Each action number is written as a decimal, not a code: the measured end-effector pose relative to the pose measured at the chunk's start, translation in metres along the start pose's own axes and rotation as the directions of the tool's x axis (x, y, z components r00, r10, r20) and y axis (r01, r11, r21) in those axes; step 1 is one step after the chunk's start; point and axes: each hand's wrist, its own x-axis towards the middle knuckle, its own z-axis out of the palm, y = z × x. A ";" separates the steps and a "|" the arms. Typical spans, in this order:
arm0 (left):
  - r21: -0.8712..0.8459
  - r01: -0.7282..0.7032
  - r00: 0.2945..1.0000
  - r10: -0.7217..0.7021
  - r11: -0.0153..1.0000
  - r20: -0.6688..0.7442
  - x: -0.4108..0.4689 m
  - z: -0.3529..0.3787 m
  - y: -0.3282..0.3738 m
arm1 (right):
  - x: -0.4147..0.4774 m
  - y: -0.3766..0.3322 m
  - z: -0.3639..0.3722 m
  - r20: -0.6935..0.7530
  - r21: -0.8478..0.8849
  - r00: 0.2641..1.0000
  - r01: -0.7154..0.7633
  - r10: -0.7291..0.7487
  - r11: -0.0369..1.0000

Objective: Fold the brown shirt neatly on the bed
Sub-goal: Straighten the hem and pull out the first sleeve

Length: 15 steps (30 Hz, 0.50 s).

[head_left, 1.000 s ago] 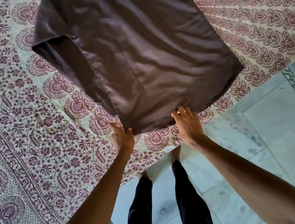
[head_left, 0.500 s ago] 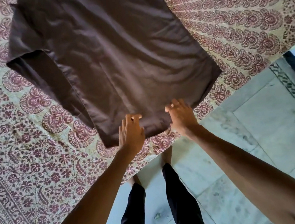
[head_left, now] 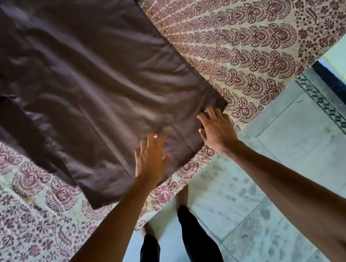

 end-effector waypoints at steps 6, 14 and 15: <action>0.060 -0.129 0.982 0.120 0.990 0.143 -0.005 0.012 0.026 | -0.006 0.028 0.001 0.082 0.030 0.992 -0.102 0.099 0.994; -0.234 0.162 0.987 -0.158 0.959 0.036 0.009 -0.006 0.026 | 0.033 0.021 -0.027 0.109 0.007 0.990 -0.095 0.094 0.995; -0.226 0.229 0.973 -0.228 0.947 0.031 0.008 -0.008 0.020 | 0.034 0.020 -0.025 0.150 0.052 0.983 -0.119 0.110 0.992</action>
